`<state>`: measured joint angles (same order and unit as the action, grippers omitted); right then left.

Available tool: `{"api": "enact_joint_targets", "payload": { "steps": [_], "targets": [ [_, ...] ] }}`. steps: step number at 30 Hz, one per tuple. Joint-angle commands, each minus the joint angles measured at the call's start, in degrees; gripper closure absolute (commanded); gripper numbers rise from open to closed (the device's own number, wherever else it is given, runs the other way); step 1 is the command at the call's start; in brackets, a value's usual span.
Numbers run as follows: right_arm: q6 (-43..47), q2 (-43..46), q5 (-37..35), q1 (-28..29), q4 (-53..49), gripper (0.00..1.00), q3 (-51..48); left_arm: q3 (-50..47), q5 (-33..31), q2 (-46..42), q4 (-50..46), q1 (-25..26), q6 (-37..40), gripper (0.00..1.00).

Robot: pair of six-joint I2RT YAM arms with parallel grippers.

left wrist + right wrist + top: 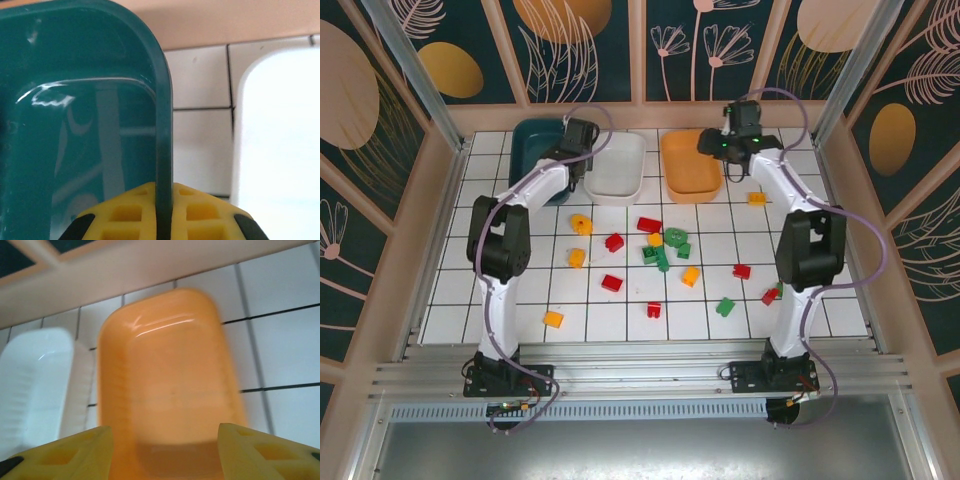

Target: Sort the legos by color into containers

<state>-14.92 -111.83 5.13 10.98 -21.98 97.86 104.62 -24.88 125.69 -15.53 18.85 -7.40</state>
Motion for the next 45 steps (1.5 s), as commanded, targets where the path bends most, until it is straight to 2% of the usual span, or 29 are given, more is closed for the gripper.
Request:
{"api": "enact_joint_targets", "payload": {
  "steps": [1, 5, 12, 15, 19, 21, 24, 27, 29, 33, 39, 43, 45],
  "targets": [
    [4.0, -2.6, 1.9, -1.9, 0.9, 0.41, -3.1, 6.1, 6.1, 3.7, -3.6, -0.6, 2.5, 1.0],
    [6.4, -6.2, 3.4, -2.5, 0.0, 0.41, -1.2, 9.5, 11.0, 7.0, -5.2, -0.9, 0.3, 0.99],
    [4.8, -12.3, 4.1, -2.1, 0.0, 0.42, 2.5, 11.3, 18.0, 9.1, -6.0, -1.7, -4.3, 0.96],
    [4.1, -14.2, 2.8, -1.5, 0.0, 0.44, 3.4, 11.5, 22.7, 9.1, -6.1, -2.0, -6.0, 0.86],
    [3.2, -14.5, 0.6, -1.1, 0.9, 0.49, 2.3, 11.5, 25.7, 8.1, -6.5, -2.3, -7.3, 0.71],
    [2.6, -14.1, 0.0, -1.0, 1.7, 0.54, 1.3, 11.5, 26.8, 7.3, -6.6, -2.6, -7.9, 0.56],
    [1.8, -13.5, -1.3, -0.7, 2.4, 0.66, 0.5, 11.4, 27.6, 6.0, -6.9, -2.9, -9.1, 0.39],
    [0.6, -12.8, -2.3, -0.4, 3.0, 0.79, -0.7, 10.2, 29.5, 3.7, -6.9, -3.7, -10.9, 0.32],
    [-0.3, -12.1, -2.8, 0.1, 3.6, 0.83, -1.7, 7.0, 30.3, 0.7, -5.6, -4.3, -12.6, 0.3],
    [-1.4, -10.5, -5.2, 1.7, 4.1, 0.87, -3.6, -6.5, 31.0, -10.1, 3.0, -5.2, -17.5, 0.26],
    [-3.8, -8.0, -5.7, 3.1, 5.9, 0.88, -7.1, -27.5, 27.7, -26.4, 15.2, -5.2, -25.3, 0.12],
    [-4.2, -7.5, -4.9, 3.9, 6.3, 0.88, -8.0, -38.0, 22.5, -33.2, 18.9, -5.5, -27.0, 0.08],
    [-4.0, -7.4, -4.9, 4.5, 6.8, 0.88, -8.8, -41.4, 23.3, -35.0, 20.2, -6.0, -27.8, 0.08]
  ]
}}
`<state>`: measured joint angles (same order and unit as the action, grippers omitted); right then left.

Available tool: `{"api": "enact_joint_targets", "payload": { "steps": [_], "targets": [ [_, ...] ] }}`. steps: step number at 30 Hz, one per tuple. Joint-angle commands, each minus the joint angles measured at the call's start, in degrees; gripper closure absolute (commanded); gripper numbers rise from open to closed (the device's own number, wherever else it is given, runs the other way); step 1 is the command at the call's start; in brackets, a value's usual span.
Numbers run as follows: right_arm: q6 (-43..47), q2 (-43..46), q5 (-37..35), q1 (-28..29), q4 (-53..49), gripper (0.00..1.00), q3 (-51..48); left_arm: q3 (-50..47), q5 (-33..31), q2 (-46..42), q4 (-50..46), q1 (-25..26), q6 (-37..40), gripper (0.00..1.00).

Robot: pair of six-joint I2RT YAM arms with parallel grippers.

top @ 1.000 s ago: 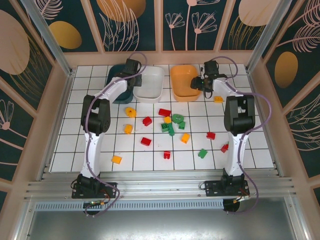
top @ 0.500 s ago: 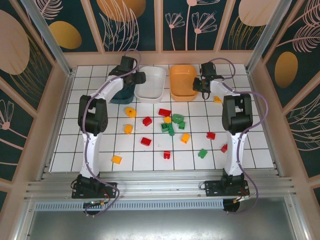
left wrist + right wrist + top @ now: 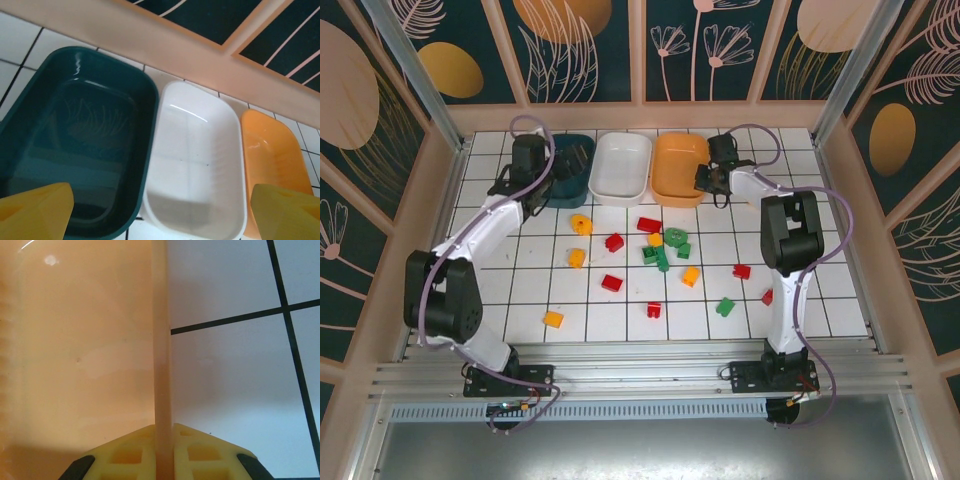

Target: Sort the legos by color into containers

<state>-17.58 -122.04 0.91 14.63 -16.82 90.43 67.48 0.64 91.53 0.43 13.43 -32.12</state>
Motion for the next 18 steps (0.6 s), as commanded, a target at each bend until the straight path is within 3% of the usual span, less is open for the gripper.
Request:
{"api": "enact_joint_targets", "payload": {
  "steps": [1, 14, 18],
  "targets": [
    [-1.3, 2.6, -0.8, 1.1, 1.7, 0.88, -1.4, -5.9, -1.5, -1.6, 4.7, -0.5, -3.3, 0.08],
    [2.4, -0.8, 3.2, 0.8, 2.1, 0.85, 1.9, -14.0, 1.1, -7.5, 7.7, -0.6, -7.1, 0.08],
    [2.6, 0.6, 3.8, 0.3, 1.3, 0.66, 2.4, -15.4, 2.3, -10.5, 8.6, -0.5, -7.5, 0.07]
  ]
}}
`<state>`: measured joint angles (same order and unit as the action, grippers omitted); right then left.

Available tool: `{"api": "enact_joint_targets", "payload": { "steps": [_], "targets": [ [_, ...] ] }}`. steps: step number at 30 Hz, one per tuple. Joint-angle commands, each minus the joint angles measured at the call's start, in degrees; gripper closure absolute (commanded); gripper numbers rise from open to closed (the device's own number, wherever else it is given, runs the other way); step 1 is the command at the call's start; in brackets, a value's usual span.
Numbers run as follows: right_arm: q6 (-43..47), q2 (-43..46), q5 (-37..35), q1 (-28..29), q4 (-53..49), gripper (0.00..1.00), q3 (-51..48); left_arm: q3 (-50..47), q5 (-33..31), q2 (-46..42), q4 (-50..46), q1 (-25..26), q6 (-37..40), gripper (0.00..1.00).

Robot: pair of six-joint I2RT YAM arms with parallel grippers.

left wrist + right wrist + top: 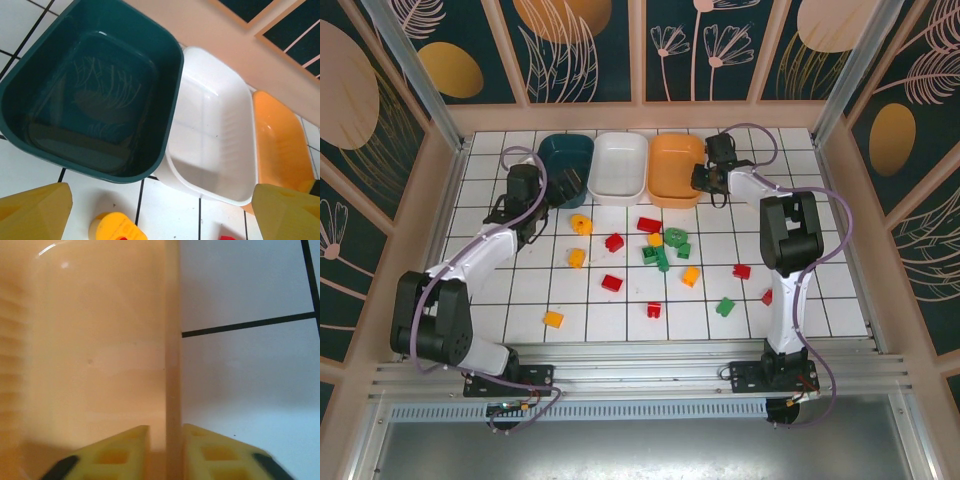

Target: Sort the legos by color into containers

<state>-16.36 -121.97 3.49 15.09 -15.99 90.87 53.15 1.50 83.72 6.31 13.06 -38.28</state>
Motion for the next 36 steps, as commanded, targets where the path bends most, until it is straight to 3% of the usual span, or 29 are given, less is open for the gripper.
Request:
{"api": "enact_joint_targets", "payload": {
  "steps": [1, 3, 8, 15, 22, 26, 36],
  "targets": [
    [1.6, 1.4, 1.0, -0.3, 0.5, 0.61, 1.8, -1.3, 1.6, -3.6, 2.6, -0.2, -1.4, 0.06],
    [1.9, 3.7, 0.7, -0.7, 0.1, 0.53, 1.3, -2.4, 1.8, -6.4, 2.6, -0.2, -1.2, 0.04],
    [2.5, 11.8, -2.7, -1.9, -0.8, 0.44, -3.2, -8.6, 0.4, -15.7, 3.8, -0.2, -2.7, 0.02],
    [-1.5, 27.4, -6.4, 0.3, 1.0, 0.42, -22.4, -25.9, -1.8, -32.1, 7.9, -0.1, -12.1, 0.01],
    [-9.3, 36.7, -15.2, 11.3, -3.3, 0.42, -35.8, -37.0, 1.9, -44.3, 4.3, -0.2, -18.8, 0.02],
    [-18.7, 38.5, -22.2, 18.2, -10.4, 0.41, -40.6, -40.1, 3.0, -49.3, 0.7, -0.2, -19.8, 0.01],
    [-34.0, 36.0, -21.2, 27.7, -11.9, 0.36, -43.2, -40.1, 7.5, -49.3, -0.2, -0.1, -19.3, 0.01]
  ]
}}
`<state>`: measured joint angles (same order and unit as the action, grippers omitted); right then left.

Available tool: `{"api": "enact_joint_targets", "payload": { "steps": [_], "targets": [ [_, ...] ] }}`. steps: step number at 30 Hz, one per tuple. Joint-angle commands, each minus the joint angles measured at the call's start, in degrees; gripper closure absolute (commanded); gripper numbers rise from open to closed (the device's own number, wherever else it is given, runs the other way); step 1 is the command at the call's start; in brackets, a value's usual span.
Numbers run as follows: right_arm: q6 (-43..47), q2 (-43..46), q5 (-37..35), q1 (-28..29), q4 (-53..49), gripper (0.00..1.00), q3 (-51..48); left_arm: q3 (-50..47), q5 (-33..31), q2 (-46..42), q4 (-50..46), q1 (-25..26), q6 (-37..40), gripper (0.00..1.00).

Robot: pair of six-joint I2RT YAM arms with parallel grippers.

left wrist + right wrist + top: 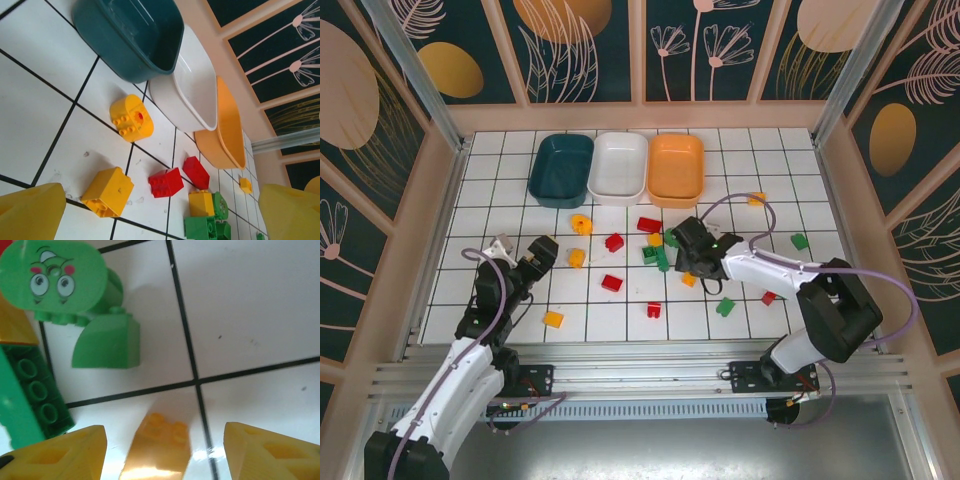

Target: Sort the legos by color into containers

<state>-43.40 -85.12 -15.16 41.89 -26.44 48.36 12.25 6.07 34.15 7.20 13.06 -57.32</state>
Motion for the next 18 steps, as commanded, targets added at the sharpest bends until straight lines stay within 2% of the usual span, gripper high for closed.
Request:
{"api": "enact_joint_targets", "payload": {
  "steps": [1, 4, 7, 11, 18],
  "targets": [
    [-7.7, -1.5, -2.1, 1.3, -1.1, 0.36, -0.8, 1.0, 3.3, 0.4, -1.5, -0.2, -0.1, 0.02],
    [-9.3, -3.6, -1.1, 2.3, 0.1, 0.36, -0.9, 1.2, 3.9, 0.2, -2.9, -0.1, 0.6, 0.01],
    [-11.0, -4.8, -3.1, 2.7, -1.2, 0.38, -0.7, 1.1, 3.9, -0.1, -3.7, -0.1, 0.8, 0.01],
    [-10.7, -5.2, -1.7, 2.6, 2.3, 0.42, -2.5, 2.8, 3.7, 0.1, -5.9, -0.2, 1.9, 0.01],
    [-7.0, -5.5, -3.6, 1.7, 3.5, 0.76, -0.9, 7.2, 1.6, -0.3, -13.1, -0.2, 4.9, 0.02]
  ]
}}
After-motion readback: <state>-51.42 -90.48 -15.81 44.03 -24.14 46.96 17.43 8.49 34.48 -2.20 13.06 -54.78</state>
